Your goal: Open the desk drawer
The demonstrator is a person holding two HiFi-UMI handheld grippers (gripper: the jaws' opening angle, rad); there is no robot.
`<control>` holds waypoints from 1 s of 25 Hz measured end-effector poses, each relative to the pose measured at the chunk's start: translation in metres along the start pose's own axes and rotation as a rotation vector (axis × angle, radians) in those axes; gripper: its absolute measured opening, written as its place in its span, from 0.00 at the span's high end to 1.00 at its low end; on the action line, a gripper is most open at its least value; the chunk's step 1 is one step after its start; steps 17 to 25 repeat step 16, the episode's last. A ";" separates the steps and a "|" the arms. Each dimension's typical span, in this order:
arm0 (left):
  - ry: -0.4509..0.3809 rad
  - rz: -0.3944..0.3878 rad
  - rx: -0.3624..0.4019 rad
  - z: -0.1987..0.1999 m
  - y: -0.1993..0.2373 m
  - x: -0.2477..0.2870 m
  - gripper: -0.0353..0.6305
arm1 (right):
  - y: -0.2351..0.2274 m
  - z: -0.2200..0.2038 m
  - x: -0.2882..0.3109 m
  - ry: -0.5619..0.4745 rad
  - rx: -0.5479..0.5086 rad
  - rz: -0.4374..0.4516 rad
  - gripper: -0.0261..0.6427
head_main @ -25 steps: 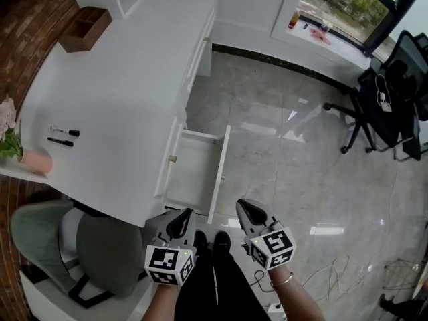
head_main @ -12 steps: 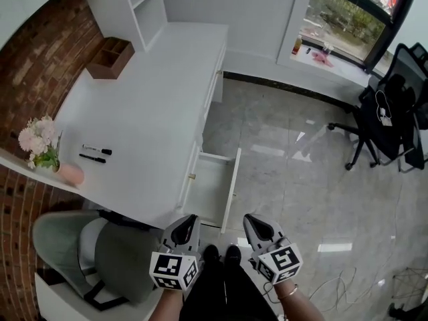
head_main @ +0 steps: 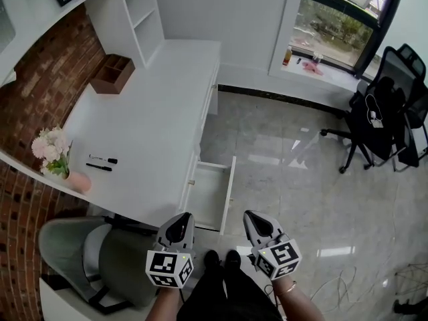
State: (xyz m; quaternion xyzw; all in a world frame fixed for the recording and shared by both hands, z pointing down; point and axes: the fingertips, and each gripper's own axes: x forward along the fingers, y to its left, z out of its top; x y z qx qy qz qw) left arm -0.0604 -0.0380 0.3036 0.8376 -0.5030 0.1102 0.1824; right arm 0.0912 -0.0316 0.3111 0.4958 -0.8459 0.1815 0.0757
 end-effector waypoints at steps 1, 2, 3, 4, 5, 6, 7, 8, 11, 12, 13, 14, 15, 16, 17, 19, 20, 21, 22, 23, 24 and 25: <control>-0.004 0.000 0.006 0.002 -0.001 -0.001 0.91 | -0.001 0.003 -0.001 -0.004 0.000 -0.005 0.95; -0.009 -0.001 0.011 0.005 -0.001 -0.001 0.91 | -0.001 0.006 -0.001 -0.010 -0.001 -0.008 0.95; -0.014 -0.003 0.015 0.008 -0.001 0.000 0.91 | -0.001 0.009 -0.001 -0.017 -0.002 -0.010 0.95; -0.019 -0.004 0.017 0.010 -0.001 0.000 0.91 | 0.000 0.013 -0.001 -0.024 -0.005 -0.009 0.95; -0.022 -0.006 0.018 0.012 0.000 -0.001 0.91 | 0.002 0.015 0.000 -0.032 -0.009 -0.006 0.95; -0.025 -0.007 0.017 0.014 0.000 -0.002 0.91 | 0.005 0.018 -0.001 -0.039 -0.013 0.000 0.95; -0.027 -0.008 0.016 0.015 0.000 -0.004 0.91 | 0.007 0.020 -0.001 -0.046 -0.015 0.006 0.95; -0.030 -0.009 0.015 0.017 0.000 -0.005 0.91 | 0.009 0.023 -0.001 -0.051 -0.018 0.008 0.95; -0.040 -0.014 0.016 0.023 0.000 -0.004 0.91 | 0.006 0.031 -0.001 -0.060 -0.020 -0.006 0.95; -0.041 -0.017 0.018 0.025 0.000 -0.004 0.91 | 0.005 0.033 -0.002 -0.063 -0.017 -0.012 0.95; -0.043 -0.020 0.020 0.027 0.000 -0.004 0.91 | 0.005 0.035 -0.002 -0.068 -0.014 -0.016 0.95; -0.046 -0.025 0.024 0.029 0.001 -0.004 0.91 | 0.005 0.037 -0.001 -0.073 -0.013 -0.019 0.95; -0.048 -0.029 0.028 0.031 0.001 -0.004 0.91 | 0.005 0.039 -0.001 -0.079 -0.012 -0.023 0.95; -0.051 -0.034 0.031 0.033 0.001 -0.003 0.91 | 0.005 0.040 -0.001 -0.085 -0.012 -0.026 0.95; -0.051 -0.034 0.031 0.033 0.001 -0.003 0.91 | 0.005 0.040 -0.001 -0.085 -0.012 -0.026 0.95; -0.051 -0.034 0.031 0.033 0.001 -0.003 0.91 | 0.005 0.040 -0.001 -0.085 -0.012 -0.026 0.95; -0.051 -0.034 0.031 0.033 0.001 -0.003 0.91 | 0.005 0.040 -0.001 -0.085 -0.012 -0.026 0.95; -0.051 -0.034 0.031 0.033 0.001 -0.003 0.91 | 0.005 0.040 -0.001 -0.085 -0.012 -0.026 0.95; -0.051 -0.034 0.031 0.033 0.001 -0.003 0.91 | 0.005 0.040 -0.001 -0.085 -0.012 -0.026 0.95; -0.051 -0.034 0.031 0.033 0.001 -0.003 0.91 | 0.005 0.040 -0.001 -0.085 -0.012 -0.026 0.95; -0.051 -0.034 0.031 0.033 0.001 -0.003 0.91 | 0.005 0.040 -0.001 -0.085 -0.012 -0.026 0.95; -0.051 -0.034 0.031 0.033 0.001 -0.003 0.91 | 0.005 0.040 -0.001 -0.085 -0.012 -0.026 0.95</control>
